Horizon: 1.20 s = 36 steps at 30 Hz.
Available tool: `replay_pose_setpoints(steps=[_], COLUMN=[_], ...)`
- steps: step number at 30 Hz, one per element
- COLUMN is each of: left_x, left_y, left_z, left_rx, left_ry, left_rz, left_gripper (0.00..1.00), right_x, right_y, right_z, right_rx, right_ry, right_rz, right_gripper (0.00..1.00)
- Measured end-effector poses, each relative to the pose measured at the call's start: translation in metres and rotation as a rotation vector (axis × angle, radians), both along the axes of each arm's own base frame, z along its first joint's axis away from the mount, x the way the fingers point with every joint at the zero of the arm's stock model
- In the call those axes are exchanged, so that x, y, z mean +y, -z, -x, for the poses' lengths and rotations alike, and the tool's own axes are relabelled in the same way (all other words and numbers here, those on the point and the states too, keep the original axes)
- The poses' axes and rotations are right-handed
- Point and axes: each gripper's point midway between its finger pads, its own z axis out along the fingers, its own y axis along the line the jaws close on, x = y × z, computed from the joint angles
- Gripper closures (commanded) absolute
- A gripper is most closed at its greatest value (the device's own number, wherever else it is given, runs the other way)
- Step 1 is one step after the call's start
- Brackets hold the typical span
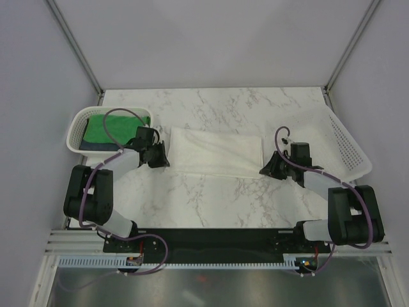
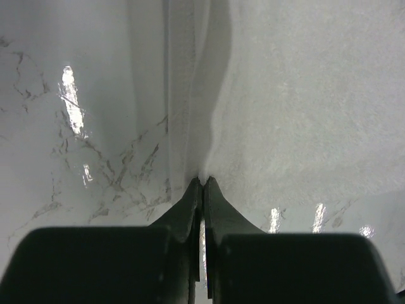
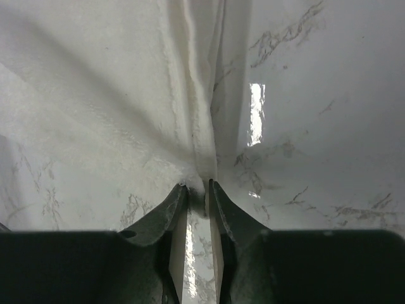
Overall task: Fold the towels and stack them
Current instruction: Fold the towel
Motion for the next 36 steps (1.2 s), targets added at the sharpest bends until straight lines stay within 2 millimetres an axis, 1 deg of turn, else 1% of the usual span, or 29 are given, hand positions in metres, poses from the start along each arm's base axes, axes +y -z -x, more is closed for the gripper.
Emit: replay_pose_setpoints(steps=[2,3,4,5,7,8,9,11,13,14,16,17,20,21,23,25,27,31,33,35,36], left_x=[0.002,0.003,0.003,0.004,0.007,0.009,0.012,0.02,0.027,0.029,0.03,0.028,0.014,0.008,-0.002,-0.012,-0.018,-0.02,-0.019,-0.018,-0.018], left_y=[0.001,0.002,0.002,0.003,0.003,0.002,0.001,-0.002,-0.01,-0.015,-0.033,-0.043,-0.069,-0.074,-0.078,-0.075,-0.067,-0.035,-0.017,-0.005,-0.003], left_z=[0.001,0.001,0.002,0.003,0.004,0.004,0.005,0.008,0.006,0.003,-0.005,-0.01,-0.02,-0.022,-0.023,-0.023,-0.022,-0.012,-0.005,0.001,0.002], left_rx=[0.004,0.006,0.01,0.012,0.017,0.017,0.016,0.026,0.022,0.014,-0.026,-0.054,-0.126,-0.142,-0.149,-0.141,-0.124,-0.041,0.008,0.044,0.05], left_ry=[-0.005,-0.008,-0.01,-0.012,-0.026,-0.034,-0.042,-0.07,-0.091,-0.098,-0.11,-0.108,-0.074,-0.058,-0.031,-0.006,0.006,0.003,-0.007,-0.015,-0.018], left_rz=[-0.013,-0.018,-0.021,-0.025,-0.039,-0.047,-0.062,-0.095,-0.124,-0.131,-0.133,-0.119,-0.043,-0.015,0.037,0.084,0.112,0.119,0.115,0.111,0.112], left_gripper=[0.97,0.94,0.88,0.81,0.72,0.6,0.56,0.54,0.53,0.53,0.53,0.53,0.53,0.53,0.54,0.54,0.54,0.54,0.54,0.55,0.55], right_x=[0.0,0.001,0.001,0.001,0.0,-0.001,-0.002,-0.008,-0.011,-0.012,-0.015,-0.016,-0.018,-0.019,-0.018,-0.017,-0.014,-0.005,-0.002,0.0,0.0], right_y=[0.007,0.007,0.006,0.006,0.007,0.007,0.007,0.004,-0.005,-0.012,-0.028,-0.037,-0.061,-0.067,-0.074,-0.072,-0.065,-0.04,-0.031,-0.025,-0.024], right_z=[0.004,0.003,0.003,0.003,0.003,0.004,0.005,0.005,0.001,-0.003,-0.016,-0.025,-0.048,-0.056,-0.069,-0.079,-0.082,-0.089,-0.094,-0.099,-0.102], right_rx=[0.018,0.014,0.012,0.012,0.014,0.018,0.026,0.039,0.035,0.025,-0.006,-0.032,-0.087,-0.099,-0.11,-0.106,-0.09,-0.024,-0.002,0.004,0.004], right_ry=[-0.006,-0.008,-0.009,-0.009,-0.008,-0.006,-0.002,0.016,0.031,0.039,0.06,0.071,0.1,0.105,0.114,0.12,0.117,0.095,0.091,0.09,0.093], right_rz=[0.007,0.007,0.007,0.007,0.009,0.015,0.025,0.053,0.07,0.077,0.087,0.091,0.095,0.096,0.099,0.103,0.107,0.118,0.122,0.133,0.138], right_gripper=[0.74,0.74,0.73,0.66,0.55,0.49,0.48,0.47,0.47,0.5,0.54,0.59,0.64,0.64,0.64,0.64,0.64,0.64,0.64,0.65,0.65])
